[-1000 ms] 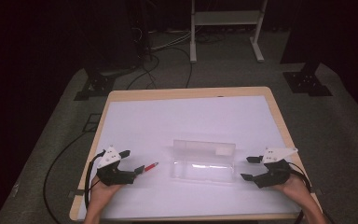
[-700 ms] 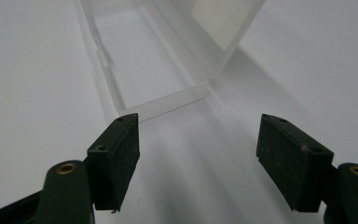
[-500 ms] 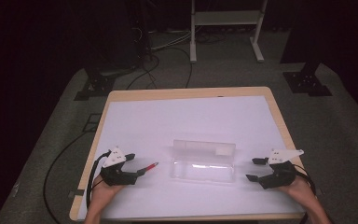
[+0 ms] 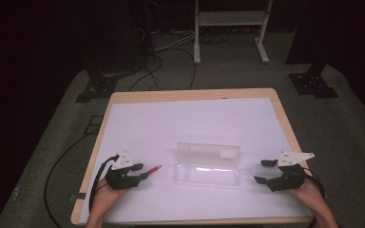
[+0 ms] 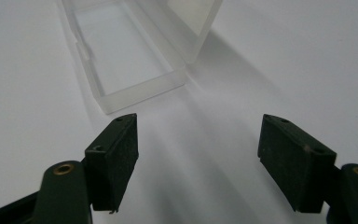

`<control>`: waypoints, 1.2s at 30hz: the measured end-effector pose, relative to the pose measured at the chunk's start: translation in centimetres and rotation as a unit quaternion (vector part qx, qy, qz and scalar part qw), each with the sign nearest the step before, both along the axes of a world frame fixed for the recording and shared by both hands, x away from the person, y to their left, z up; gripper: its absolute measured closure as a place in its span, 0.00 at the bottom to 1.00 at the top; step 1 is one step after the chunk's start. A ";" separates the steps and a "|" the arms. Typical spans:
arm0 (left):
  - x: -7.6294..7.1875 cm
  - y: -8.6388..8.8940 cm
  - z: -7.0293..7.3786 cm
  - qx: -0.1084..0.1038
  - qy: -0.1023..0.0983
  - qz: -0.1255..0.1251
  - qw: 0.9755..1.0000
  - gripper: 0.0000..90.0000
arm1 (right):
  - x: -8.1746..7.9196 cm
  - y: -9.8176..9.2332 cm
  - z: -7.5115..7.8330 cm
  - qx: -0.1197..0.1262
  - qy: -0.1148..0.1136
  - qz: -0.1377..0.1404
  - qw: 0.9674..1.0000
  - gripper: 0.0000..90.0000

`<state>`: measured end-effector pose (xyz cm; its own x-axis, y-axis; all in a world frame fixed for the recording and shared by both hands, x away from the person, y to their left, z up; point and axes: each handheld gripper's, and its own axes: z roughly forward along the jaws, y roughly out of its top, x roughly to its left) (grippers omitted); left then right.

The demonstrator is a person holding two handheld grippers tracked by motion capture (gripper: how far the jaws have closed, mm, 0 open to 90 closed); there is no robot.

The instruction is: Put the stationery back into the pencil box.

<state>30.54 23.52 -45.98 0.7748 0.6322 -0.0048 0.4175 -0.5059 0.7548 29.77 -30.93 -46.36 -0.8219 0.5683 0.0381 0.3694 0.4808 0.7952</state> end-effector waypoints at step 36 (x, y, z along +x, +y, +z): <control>0.2 -0.5 -0.5 0.038 0.024 -0.016 0.999 0.88 | -0.2 -0.1 -0.4 0.003 -0.004 -0.001 1.000 0.30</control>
